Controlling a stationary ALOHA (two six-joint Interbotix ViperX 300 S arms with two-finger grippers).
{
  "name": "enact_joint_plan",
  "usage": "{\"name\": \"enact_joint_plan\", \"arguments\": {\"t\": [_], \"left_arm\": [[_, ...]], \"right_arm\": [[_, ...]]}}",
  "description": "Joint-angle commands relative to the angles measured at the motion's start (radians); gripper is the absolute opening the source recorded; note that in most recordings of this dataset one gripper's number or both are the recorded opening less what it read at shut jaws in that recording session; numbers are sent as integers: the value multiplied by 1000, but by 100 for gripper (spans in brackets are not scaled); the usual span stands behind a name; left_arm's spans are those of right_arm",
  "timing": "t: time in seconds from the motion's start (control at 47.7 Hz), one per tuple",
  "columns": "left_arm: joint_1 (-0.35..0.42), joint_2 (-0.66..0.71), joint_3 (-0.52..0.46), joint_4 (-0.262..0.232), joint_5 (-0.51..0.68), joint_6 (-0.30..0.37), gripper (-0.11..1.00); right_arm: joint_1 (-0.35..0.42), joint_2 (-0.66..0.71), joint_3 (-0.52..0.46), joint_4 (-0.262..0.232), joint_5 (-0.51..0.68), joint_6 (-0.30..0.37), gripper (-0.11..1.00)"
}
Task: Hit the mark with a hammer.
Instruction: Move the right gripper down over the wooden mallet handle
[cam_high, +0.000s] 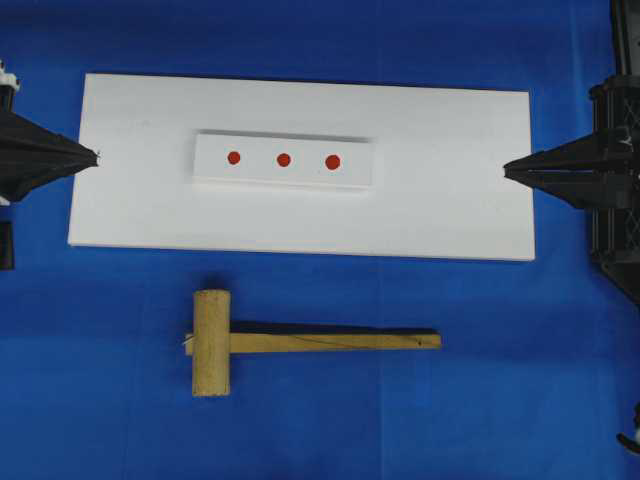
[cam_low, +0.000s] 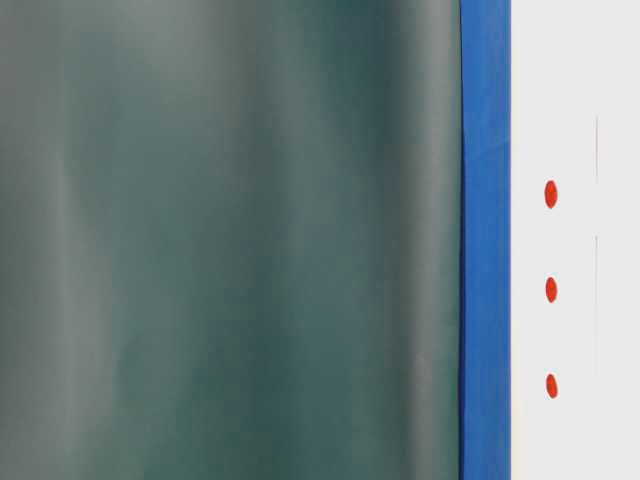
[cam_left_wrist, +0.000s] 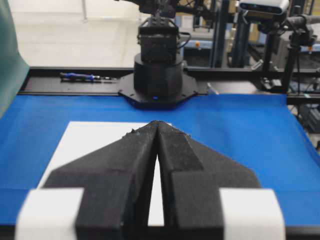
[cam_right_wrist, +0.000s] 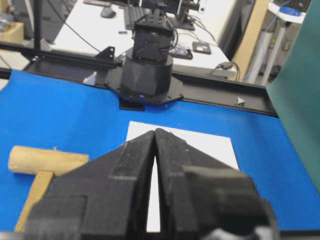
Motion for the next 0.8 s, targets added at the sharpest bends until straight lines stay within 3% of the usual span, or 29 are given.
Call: {"name": "enact_joint_plan", "arguments": {"t": [0.0,0.126,0.294,0.545,0.65,0.776], "left_arm": [[-2,8,-20,-5,2,-9,0],[-2,6,-20,-6,2,-9,0],[-2,8,-20,-6,8,-11,0],[5,0,-20,-6,9,-9,0],[5,-3,-20,-6,11,-11,0],[6,-3,-20,-6,17,-11,0]], "right_arm": [[11,17,-32,2,-5,2,0],[52,58,-46,2,3,6,-6],[135,167,-100,14,9,43,-6],[192,385,-201,15,40,112,-3],[195,494,-242,17,41,152,7],[216,615,-302,18,49,178,38]]}}
